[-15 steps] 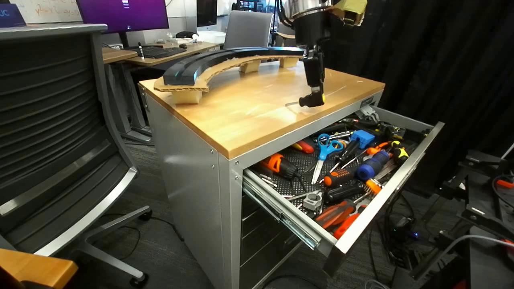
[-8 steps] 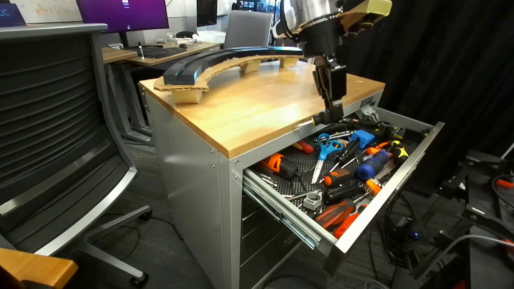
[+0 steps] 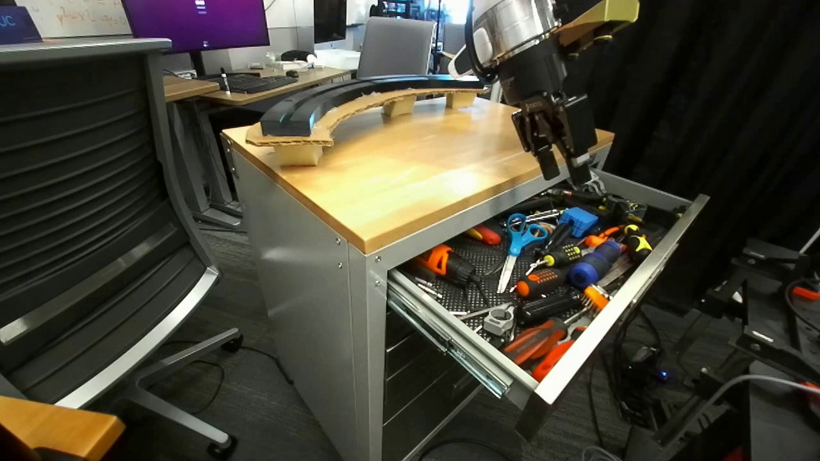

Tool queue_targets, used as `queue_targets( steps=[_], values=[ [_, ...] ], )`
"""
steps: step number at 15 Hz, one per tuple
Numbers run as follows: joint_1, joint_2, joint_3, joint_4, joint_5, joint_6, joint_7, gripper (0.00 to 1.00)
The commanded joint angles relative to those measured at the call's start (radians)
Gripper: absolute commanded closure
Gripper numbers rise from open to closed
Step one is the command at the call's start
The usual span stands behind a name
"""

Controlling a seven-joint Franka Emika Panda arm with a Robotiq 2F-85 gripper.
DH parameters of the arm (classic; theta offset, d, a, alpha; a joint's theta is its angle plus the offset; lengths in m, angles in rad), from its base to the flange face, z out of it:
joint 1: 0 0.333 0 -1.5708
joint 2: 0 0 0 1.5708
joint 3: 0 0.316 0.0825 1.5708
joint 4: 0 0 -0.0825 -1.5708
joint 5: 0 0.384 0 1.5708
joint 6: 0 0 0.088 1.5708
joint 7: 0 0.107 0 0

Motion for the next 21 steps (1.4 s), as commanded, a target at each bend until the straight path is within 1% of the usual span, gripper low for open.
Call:
queue_targets(
  steps=[1,4,6,11,13,14,15,16,18,19,20,21],
  values=[
    [-0.005,-0.030,-0.043,-0.054,-0.038,-0.031,0.114,0.00],
    [-0.008,-0.043,-0.084,-0.131,-0.061,0.000,0.254,0.00],
    [-0.012,-0.051,-0.109,-0.199,-0.064,0.045,0.351,0.00],
    [-0.063,-0.140,-0.163,-0.365,-0.008,0.080,0.519,0.00],
    [-0.076,-0.170,-0.179,-0.389,0.007,0.102,0.586,0.00],
    [-0.087,-0.189,-0.184,-0.394,0.031,0.105,0.605,0.00],
    [-0.084,-0.204,-0.185,-0.386,0.037,0.118,0.638,0.00],
    [-0.072,-0.219,-0.186,-0.379,0.020,0.136,0.678,0.00],
    [-0.070,-0.267,-0.169,-0.337,0.047,0.149,0.666,0.00],
    [-0.062,-0.286,-0.156,-0.294,0.056,0.120,0.651,0.00],
    [-0.051,-0.298,-0.146,-0.262,0.046,0.100,0.640,0.00],
    [-0.042,-0.306,-0.134,-0.225,0.042,0.118,0.629,0.00]
  ],
)
